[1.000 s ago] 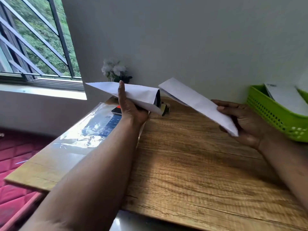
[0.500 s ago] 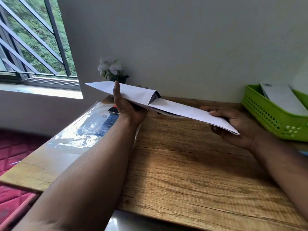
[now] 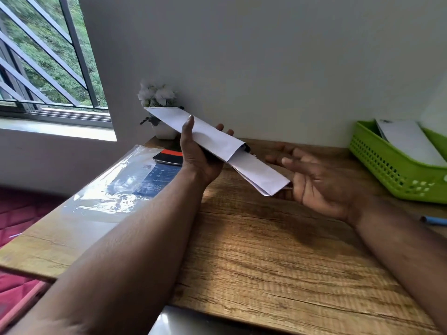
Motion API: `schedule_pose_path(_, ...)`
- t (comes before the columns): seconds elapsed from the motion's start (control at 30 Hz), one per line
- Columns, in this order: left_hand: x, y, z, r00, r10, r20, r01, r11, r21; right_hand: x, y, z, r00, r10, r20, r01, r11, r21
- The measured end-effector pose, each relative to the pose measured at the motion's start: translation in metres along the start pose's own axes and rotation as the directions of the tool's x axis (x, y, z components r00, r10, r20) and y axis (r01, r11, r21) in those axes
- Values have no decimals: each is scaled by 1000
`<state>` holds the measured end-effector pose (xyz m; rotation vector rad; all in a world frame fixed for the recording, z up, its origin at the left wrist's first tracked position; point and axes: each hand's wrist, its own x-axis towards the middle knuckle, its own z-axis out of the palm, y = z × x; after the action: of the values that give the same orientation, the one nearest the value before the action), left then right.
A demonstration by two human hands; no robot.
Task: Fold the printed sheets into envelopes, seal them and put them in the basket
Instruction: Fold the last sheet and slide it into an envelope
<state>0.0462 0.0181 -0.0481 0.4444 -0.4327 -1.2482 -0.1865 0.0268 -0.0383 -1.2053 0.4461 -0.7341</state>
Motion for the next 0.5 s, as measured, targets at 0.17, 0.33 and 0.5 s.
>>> schedule_pose_path(0.17, 2, -2, 0, 997, -72, -6, 72, 997, -7, -6, -5, -10, 989, -49, 141, 64, 993, -101)
schedule_pose_path(0.33, -12, -12, 15, 978, -193, 72, 180, 971, 156, -2, 2, 4, 935, -316, -163, 197, 841, -504)
schedule_pose_path(0.5, -27, -34, 35, 930, -340, 142, 296, 919, 261, 1, 7, 7, 761, -648, 9, 215, 238, -947)
